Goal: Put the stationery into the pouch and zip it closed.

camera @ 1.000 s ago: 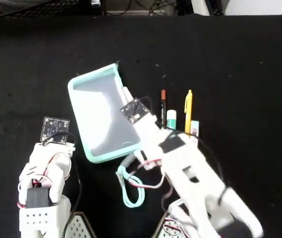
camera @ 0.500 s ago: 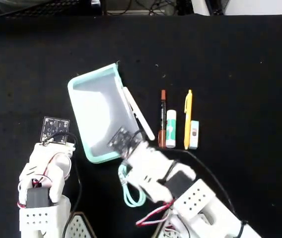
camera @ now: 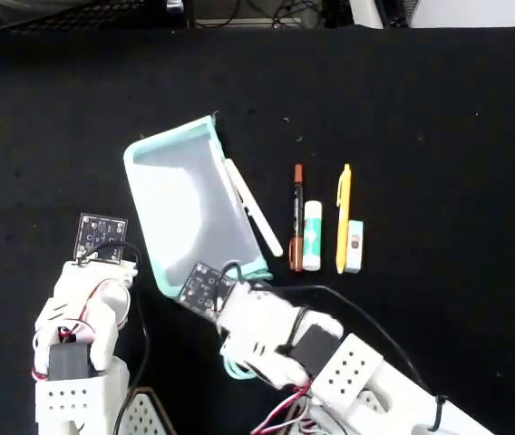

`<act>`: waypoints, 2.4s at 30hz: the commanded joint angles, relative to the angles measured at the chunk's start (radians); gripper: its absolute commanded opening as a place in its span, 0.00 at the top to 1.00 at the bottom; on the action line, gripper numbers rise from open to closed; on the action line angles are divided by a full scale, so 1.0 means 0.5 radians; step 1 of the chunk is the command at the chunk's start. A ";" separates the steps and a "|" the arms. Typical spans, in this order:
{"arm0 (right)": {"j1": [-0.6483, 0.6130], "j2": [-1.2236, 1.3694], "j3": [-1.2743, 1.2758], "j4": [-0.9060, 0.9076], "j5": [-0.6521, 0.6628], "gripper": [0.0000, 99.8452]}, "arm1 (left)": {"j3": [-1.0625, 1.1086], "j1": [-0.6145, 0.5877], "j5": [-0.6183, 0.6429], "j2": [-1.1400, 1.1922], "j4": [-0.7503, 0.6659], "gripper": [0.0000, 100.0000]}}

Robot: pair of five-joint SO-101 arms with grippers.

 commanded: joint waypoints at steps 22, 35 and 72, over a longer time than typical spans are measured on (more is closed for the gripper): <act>0.414 1.671 -0.827 0.025 0.098 0.99 | 0.029 0.011 -0.015 -0.009 0.000 0.97; 1.105 0.821 -0.723 0.338 0.282 0.99 | 0.029 0.011 -0.018 -0.009 0.003 0.97; 1.108 0.646 -0.861 0.632 0.209 0.76 | 0.029 0.008 -0.021 -0.006 -0.015 0.97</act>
